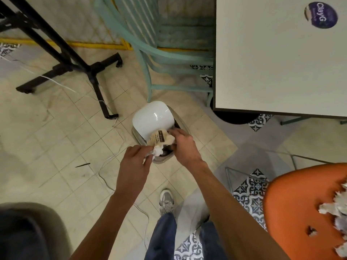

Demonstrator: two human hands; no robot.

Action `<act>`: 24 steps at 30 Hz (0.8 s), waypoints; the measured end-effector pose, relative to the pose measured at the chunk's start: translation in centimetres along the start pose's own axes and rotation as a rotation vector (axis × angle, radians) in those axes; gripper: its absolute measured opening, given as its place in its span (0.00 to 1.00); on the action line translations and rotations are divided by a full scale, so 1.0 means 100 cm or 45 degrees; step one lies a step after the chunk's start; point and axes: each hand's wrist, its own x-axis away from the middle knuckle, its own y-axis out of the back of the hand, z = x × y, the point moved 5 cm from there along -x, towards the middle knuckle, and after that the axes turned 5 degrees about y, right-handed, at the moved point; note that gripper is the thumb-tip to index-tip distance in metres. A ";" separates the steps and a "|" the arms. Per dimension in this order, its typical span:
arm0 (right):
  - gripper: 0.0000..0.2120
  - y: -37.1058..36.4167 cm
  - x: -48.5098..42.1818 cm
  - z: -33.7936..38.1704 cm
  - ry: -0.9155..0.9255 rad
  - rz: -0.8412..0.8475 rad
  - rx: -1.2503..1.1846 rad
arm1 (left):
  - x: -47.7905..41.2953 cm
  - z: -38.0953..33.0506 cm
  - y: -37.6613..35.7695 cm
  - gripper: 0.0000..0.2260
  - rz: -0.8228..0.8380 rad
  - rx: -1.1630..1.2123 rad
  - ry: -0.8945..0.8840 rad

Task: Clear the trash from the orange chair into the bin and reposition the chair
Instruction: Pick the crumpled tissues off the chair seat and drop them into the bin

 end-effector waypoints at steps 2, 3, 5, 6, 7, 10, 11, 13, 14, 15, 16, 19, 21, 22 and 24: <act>0.30 0.003 -0.003 -0.002 -0.016 -0.026 -0.128 | -0.004 0.000 -0.003 0.12 0.030 -0.037 -0.009; 0.32 0.004 -0.003 -0.002 -0.023 -0.031 -0.209 | -0.007 -0.001 -0.006 0.12 0.049 -0.061 -0.011; 0.35 0.008 -0.001 0.000 -0.008 -0.026 -0.348 | -0.013 -0.004 -0.013 0.11 0.086 -0.121 -0.010; 0.33 0.010 0.001 0.002 0.031 -0.027 -0.402 | -0.016 -0.005 -0.017 0.11 0.110 -0.162 -0.012; 0.30 0.012 0.002 0.004 0.086 -0.028 -0.431 | -0.020 -0.007 -0.021 0.10 0.135 -0.208 -0.016; 0.20 0.015 0.006 0.009 0.242 -0.088 -0.366 | -0.032 -0.013 -0.031 0.11 0.189 -0.317 0.001; 0.16 0.016 0.005 0.007 0.239 -0.114 -0.317 | -0.035 -0.014 -0.032 0.11 0.188 -0.342 0.015; 0.09 0.014 0.002 0.001 0.170 -0.159 -0.184 | -0.040 -0.017 -0.032 0.12 0.180 -0.371 0.035; 0.07 0.013 0.000 -0.001 0.130 -0.174 -0.100 | -0.042 -0.019 -0.031 0.14 0.175 -0.375 0.039; 0.06 0.012 -0.002 -0.002 0.093 -0.173 -0.013 | -0.043 -0.020 -0.031 0.16 0.182 -0.383 0.039; 0.06 0.011 -0.003 -0.002 0.061 -0.166 0.070 | -0.044 -0.021 -0.033 0.18 0.198 -0.402 0.033; 0.07 0.006 -0.010 0.005 -0.018 -0.051 0.311 | -0.048 -0.021 -0.043 0.17 0.294 -0.537 0.022; 0.08 0.002 -0.016 0.010 -0.022 0.037 0.440 | -0.051 -0.023 -0.050 0.15 0.359 -0.614 0.026; 0.09 -0.001 -0.018 0.011 -0.016 0.074 0.468 | -0.054 -0.024 -0.054 0.15 0.389 -0.637 0.019; 0.12 -0.009 -0.025 0.010 -0.025 0.137 0.438 | -0.062 -0.026 -0.064 0.13 0.448 -0.756 -0.014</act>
